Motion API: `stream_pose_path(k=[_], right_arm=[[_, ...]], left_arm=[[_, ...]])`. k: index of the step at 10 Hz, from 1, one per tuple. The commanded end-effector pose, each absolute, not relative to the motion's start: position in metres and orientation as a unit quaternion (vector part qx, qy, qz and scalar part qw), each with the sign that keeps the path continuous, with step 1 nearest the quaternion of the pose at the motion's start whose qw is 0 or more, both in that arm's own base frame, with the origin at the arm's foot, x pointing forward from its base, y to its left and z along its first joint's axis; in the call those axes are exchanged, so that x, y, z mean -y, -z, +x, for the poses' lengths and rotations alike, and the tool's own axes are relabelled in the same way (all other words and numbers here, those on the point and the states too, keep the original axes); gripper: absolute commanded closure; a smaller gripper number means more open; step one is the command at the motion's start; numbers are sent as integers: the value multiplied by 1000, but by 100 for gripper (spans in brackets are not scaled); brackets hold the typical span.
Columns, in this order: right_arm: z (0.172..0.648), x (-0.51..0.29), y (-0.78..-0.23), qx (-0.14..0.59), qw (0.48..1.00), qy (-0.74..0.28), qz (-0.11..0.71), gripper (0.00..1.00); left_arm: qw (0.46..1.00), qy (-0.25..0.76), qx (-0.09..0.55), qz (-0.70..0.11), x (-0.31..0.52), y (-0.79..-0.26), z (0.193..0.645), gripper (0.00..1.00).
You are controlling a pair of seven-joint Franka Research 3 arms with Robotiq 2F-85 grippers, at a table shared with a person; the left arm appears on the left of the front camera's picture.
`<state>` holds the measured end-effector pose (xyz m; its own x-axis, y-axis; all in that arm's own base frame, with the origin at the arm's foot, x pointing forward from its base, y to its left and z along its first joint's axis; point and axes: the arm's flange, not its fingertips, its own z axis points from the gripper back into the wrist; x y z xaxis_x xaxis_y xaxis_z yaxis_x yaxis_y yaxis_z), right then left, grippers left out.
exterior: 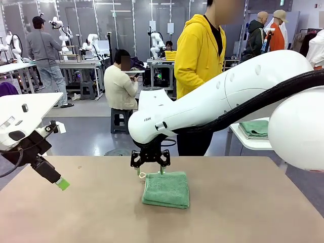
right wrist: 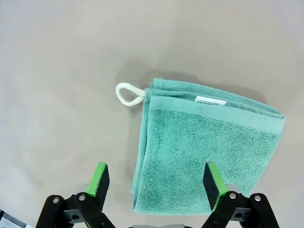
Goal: Fold the towels and place them in the basket.
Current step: When a person lays out a Towel with hook on the table, fold it in half twice.
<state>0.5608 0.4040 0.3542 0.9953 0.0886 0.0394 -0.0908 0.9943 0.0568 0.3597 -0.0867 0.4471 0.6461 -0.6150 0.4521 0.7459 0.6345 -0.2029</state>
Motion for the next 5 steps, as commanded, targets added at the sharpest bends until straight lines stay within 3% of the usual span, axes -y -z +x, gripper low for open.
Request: stream_pose_path(k=[1, 5], right_arm=[[561, -404, -355, 19, 998, -45, 29, 0], [561, -404, -355, 19, 998, -45, 29, 0]], left_arm=[[888, 384, 176, -182, 87, -446, 361, 0], [888, 384, 176, -182, 87, -446, 361, 0]])
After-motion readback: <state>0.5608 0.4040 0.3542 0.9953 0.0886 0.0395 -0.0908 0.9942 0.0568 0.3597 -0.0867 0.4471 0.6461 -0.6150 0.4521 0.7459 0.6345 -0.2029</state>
